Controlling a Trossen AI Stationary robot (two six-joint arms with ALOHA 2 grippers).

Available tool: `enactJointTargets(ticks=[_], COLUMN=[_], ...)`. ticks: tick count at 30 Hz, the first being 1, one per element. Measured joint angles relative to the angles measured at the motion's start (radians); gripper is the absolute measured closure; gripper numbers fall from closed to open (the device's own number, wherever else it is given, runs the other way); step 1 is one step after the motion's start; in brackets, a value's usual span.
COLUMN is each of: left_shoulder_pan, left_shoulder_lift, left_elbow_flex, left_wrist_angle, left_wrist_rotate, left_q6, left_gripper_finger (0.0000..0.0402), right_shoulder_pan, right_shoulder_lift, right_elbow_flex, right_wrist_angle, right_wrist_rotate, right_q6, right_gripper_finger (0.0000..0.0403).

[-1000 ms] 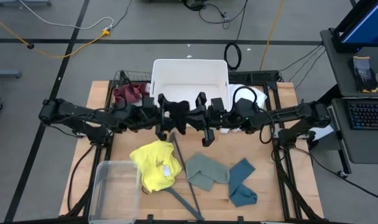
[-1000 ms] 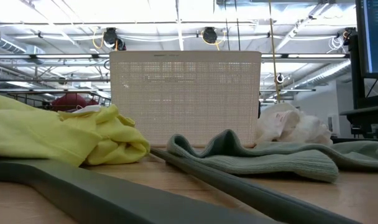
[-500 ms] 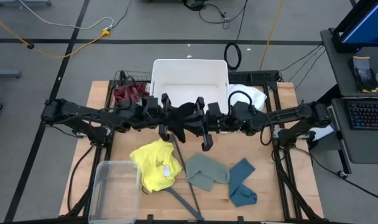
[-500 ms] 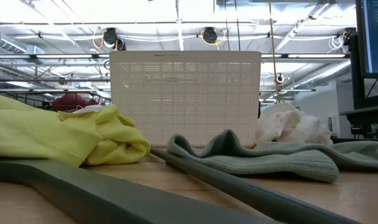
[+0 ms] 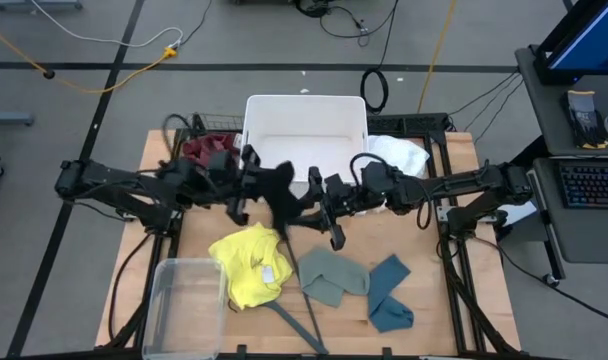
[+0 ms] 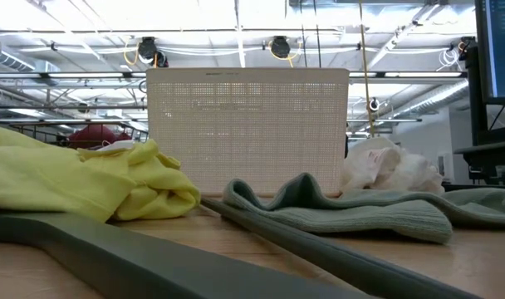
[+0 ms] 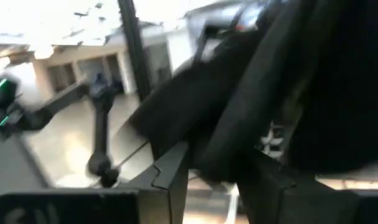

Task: Pick & Place Cloths
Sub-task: Put the black sock into the transparent bin

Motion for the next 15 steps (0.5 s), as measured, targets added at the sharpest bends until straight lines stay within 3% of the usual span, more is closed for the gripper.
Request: enactJointTargets(ticks=[8,15], left_shoulder_pan=[-0.074,-0.185], left_shoulder_lift=[-0.114,-0.170], left_elbow_flex=[0.000,0.000], left_wrist_angle=[0.002,0.002], left_wrist_rotate=[-0.027,0.002], left_q6=[0.037,-0.033], left_gripper_finger=[0.0400,0.0401], right_shoulder_pan=[0.003,-0.006], right_shoulder_lift=[0.000,0.000], right_elbow_flex=[0.000,0.000], right_wrist_angle=[-0.186,-0.321], right_wrist_rotate=[-0.015,-0.012], right_q6=[-0.003,-0.004], right_gripper_finger=[0.0274,0.0280])
